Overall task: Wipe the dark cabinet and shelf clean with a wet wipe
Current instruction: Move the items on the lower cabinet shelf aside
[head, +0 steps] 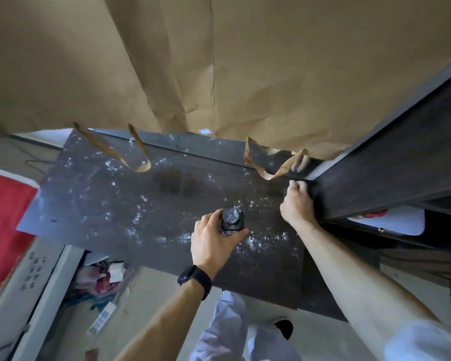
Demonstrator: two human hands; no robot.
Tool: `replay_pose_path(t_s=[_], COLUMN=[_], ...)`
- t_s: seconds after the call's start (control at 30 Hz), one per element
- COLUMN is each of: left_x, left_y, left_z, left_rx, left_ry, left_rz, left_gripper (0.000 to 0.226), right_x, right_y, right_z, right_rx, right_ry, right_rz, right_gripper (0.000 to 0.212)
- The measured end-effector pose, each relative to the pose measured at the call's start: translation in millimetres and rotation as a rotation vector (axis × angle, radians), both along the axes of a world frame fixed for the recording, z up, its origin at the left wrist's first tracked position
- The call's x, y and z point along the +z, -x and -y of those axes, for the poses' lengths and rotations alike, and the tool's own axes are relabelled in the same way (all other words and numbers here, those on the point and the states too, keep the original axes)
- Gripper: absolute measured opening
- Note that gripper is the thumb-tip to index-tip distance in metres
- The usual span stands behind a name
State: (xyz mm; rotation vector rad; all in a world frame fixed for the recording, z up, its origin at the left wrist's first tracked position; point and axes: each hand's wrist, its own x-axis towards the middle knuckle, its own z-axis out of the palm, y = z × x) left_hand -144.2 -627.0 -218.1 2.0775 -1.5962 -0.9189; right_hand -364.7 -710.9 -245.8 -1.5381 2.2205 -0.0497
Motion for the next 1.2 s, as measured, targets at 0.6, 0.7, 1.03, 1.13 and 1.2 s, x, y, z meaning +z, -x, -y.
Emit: replay_pose_path(t_s=[0.6, 0.7, 1.03, 1.13, 1.2], left_x=[46.6, 58.3, 67.8, 60.7, 55.6], left_y=[137.7, 212.1, 387.7, 403.3, 410.6], left_z=[-70.7, -85.6, -78.2, -71.3, -65.0], left_rx=[-0.333, -0.406, -0.266, -0.277, -0.289], left_ry=[-0.018, 0.114, 0.073, 0.07, 0.07], left_rz=[-0.055, -0.055, -0.013, 0.095, 0.154], left_gripper=[0.093, 0.083, 0.066, 0.069, 0.072], right_x=[72.1, 76.9, 82.5, 80.9, 78.4], right_y=[123.7, 176.9, 291.1, 302.7, 306.8], right_z=[-243.1, -278.2, -345.1, -354.9, -359.8], right_rx=[-0.041, -0.124, -0.233, -0.256, -0.265], right_ry=[0.127, 0.09, 0.166, 0.183, 0.2], right_rz=[0.334, 0.312, 0.373, 0.409, 0.432], right_gripper=[0.04, 0.041, 0.037, 0.037, 0.036])
